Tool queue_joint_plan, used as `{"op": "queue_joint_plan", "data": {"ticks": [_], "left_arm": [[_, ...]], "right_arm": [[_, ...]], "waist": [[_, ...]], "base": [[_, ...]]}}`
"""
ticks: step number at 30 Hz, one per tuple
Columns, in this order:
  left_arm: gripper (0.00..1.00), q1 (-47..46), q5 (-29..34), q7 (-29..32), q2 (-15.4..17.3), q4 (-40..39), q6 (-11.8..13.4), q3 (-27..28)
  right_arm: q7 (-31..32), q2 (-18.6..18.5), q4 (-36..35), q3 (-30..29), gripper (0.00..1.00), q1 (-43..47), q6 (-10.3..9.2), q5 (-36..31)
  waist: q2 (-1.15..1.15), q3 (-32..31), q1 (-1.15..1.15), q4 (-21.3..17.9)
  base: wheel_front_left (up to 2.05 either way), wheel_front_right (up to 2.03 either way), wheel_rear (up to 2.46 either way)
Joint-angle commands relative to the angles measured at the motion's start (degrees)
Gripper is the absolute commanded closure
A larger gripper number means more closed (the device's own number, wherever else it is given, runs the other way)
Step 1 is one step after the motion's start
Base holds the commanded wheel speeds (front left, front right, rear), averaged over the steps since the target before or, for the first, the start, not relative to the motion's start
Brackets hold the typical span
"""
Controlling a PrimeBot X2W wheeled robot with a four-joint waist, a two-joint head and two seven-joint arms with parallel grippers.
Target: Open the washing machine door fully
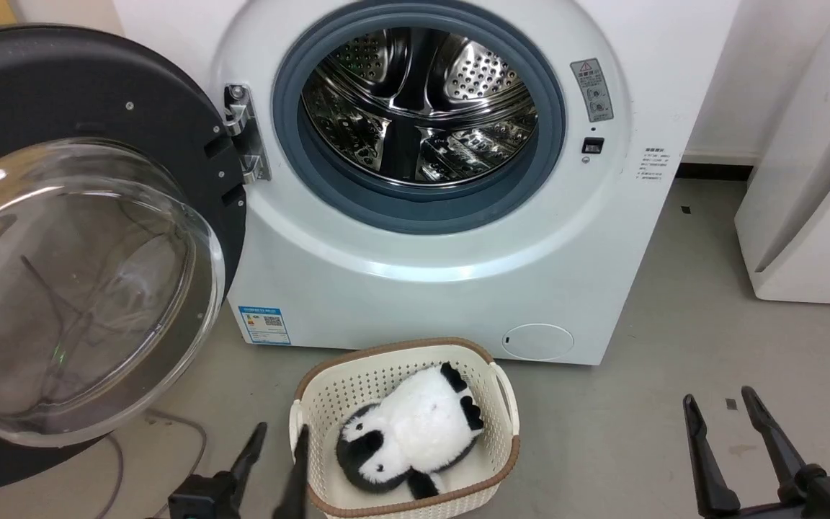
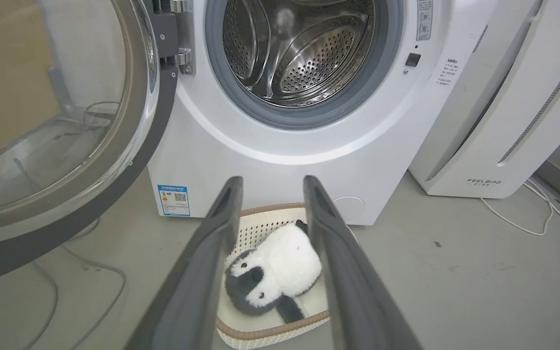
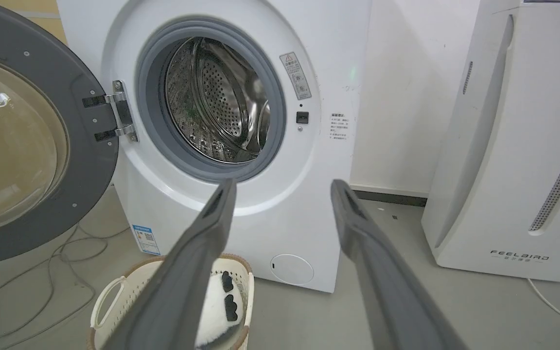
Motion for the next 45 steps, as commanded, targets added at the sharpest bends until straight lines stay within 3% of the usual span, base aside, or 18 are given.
{"op": "queue_joint_plan", "data": {"ticks": [1,9,30,31,45], "left_arm": [[0.00,0.42,0.48,-0.46,-0.19,0.23,0.28,-0.01],[0.00,0.64,1.74,-0.72,-0.74,-1.23,1.14,0.44],[0.00,1.05,2.71,-0.74,-1.75,-2.26,0.08,2.18],[1.00,0.30,2.53,-0.42,-1.46,-2.13,0.40,2.02],[1.00,-0.04,3.47,0.97,-1.46,-3.00,0.70,2.43]], "right_arm": [[-0.28,0.19,0.36,-0.18,0.00,0.78,-0.04,0.37],[-0.61,0.19,1.96,-0.49,0.00,1.07,-0.04,0.21],[-0.90,0.19,3.99,-0.71,0.00,0.40,-0.04,-0.29],[-0.38,0.00,4.18,-0.68,1.00,0.51,0.00,-0.61],[0.98,0.02,3.94,-0.23,1.00,-0.28,0.01,-0.89]], "waist": [[0.00,0.02,0.00,-0.08],[0.00,0.05,0.00,-0.27],[0.00,0.23,0.00,0.85],[0.00,0.23,0.00,0.86],[0.00,0.34,0.00,0.35]], "base": [[0.00,0.00,0.00],[0.00,0.00,0.00],[0.00,0.00,0.00],[0.00,0.00,0.00],[0.00,0.00,0.00]]}}
